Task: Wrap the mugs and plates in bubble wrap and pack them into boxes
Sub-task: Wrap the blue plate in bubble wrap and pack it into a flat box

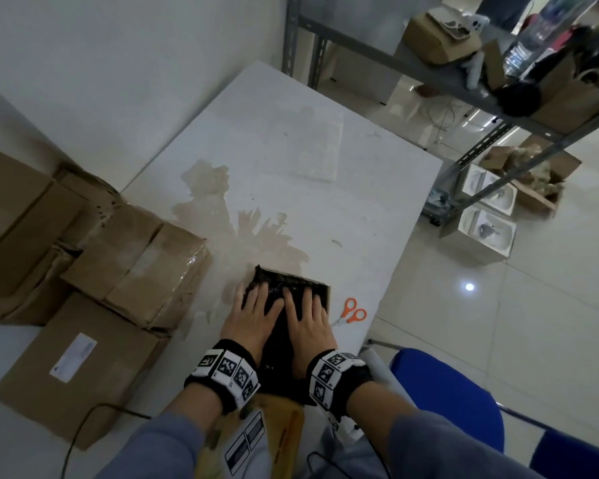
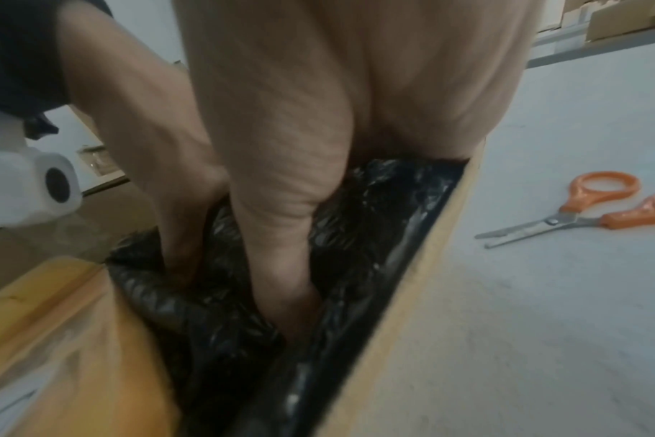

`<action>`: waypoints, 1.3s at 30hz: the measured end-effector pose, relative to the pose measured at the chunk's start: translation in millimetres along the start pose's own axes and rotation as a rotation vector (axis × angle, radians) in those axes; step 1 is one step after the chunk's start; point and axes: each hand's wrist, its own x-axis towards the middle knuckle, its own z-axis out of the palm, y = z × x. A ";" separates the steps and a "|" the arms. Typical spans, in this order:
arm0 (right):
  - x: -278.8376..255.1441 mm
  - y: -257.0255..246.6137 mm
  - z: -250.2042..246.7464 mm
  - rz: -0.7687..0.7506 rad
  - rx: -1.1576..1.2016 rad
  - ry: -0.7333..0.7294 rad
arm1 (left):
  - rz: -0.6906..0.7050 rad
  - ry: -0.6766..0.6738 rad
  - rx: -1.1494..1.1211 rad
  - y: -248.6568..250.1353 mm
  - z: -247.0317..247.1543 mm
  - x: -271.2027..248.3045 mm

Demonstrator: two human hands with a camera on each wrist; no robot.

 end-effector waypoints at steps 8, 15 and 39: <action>5.4 -2.0 -3.2 0.023 -0.026 -0.088 | 0.040 0.051 -0.032 -9.8 1.5 4.8; 18.1 4.8 -22.8 -0.044 -0.062 -0.100 | 0.000 0.167 -0.133 -14.7 5.4 2.5; 42.6 -0.7 -49.2 -0.001 0.154 0.049 | -0.086 0.200 -0.188 -7.1 15.3 12.1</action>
